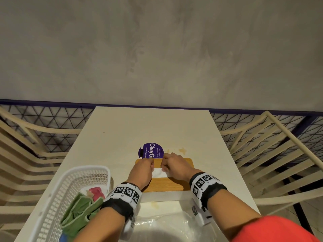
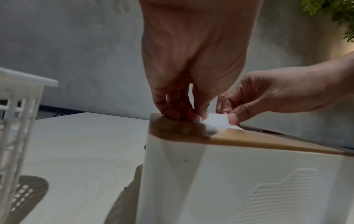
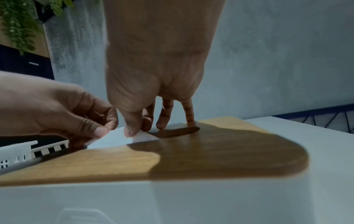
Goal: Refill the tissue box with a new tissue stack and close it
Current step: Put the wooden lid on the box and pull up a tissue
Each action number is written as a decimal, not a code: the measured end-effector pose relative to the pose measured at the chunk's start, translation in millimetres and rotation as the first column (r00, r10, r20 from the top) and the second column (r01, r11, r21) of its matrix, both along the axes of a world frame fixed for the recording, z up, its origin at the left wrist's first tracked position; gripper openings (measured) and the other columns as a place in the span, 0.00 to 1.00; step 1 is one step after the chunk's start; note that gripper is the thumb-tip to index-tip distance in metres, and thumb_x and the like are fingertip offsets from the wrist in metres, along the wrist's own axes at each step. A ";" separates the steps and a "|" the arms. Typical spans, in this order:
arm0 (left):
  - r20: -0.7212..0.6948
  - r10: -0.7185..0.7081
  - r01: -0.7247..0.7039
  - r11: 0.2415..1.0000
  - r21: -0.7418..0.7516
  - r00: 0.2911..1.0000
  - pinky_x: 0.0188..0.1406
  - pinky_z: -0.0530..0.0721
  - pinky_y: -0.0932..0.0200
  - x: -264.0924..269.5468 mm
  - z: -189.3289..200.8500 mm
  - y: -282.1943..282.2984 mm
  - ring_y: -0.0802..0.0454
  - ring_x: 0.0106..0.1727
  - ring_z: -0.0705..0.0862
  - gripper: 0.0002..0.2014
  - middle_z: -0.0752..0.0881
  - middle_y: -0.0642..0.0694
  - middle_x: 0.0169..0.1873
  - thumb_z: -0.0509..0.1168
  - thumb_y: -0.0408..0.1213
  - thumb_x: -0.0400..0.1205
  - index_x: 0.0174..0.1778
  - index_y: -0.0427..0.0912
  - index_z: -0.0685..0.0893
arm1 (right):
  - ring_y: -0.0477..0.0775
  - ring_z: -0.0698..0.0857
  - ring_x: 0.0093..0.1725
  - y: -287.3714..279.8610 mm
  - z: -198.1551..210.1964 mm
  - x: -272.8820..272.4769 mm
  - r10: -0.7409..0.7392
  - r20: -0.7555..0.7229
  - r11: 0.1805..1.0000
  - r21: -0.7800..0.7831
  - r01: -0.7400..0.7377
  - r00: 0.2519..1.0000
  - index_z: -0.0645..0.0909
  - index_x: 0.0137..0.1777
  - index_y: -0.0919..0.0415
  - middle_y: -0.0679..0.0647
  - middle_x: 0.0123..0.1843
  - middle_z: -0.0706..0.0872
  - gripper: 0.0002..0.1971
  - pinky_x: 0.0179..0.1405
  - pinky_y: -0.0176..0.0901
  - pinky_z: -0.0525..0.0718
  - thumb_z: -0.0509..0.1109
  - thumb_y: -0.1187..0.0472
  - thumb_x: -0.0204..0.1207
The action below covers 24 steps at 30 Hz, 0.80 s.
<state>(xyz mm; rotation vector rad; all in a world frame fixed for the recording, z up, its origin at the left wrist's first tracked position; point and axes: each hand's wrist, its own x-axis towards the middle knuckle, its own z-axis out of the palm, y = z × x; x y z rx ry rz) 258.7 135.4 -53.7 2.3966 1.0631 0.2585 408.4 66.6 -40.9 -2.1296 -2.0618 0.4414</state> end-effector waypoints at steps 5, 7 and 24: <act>0.072 -0.016 0.018 1.000 -0.025 0.997 0.44 0.74 0.60 -4.8 -0.3 -2.5 0.50 0.48 0.76 0.07 0.77 0.49 0.45 0.68 0.35 0.77 0.44 0.47 0.76 | 0.56 0.80 0.41 6.8 -0.8 6.2 -0.101 -0.084 0.995 -0.034 0.099 0.991 0.84 0.41 0.62 0.54 0.43 0.84 0.09 0.37 0.43 0.74 0.62 0.68 0.74; 0.068 -0.028 0.032 0.998 -0.056 0.997 0.45 0.71 0.63 -6.5 -0.4 -2.7 0.52 0.50 0.75 0.10 0.77 0.50 0.46 0.72 0.39 0.74 0.49 0.45 0.81 | 0.53 0.79 0.40 8.7 -1.7 7.0 -0.118 -0.104 0.993 -0.032 0.116 0.988 0.84 0.41 0.60 0.51 0.40 0.82 0.09 0.37 0.41 0.72 0.62 0.67 0.75; 0.045 -0.107 0.099 0.983 0.154 0.993 0.44 0.76 0.52 1.3 17.0 -10.4 0.41 0.48 0.82 0.08 0.86 0.43 0.45 0.55 0.40 0.83 0.51 0.43 0.77 | 0.59 0.84 0.50 -14.7 3.4 -24.3 -0.160 0.192 0.985 0.088 0.146 0.968 0.74 0.60 0.56 0.55 0.53 0.85 0.24 0.47 0.52 0.78 0.61 0.38 0.75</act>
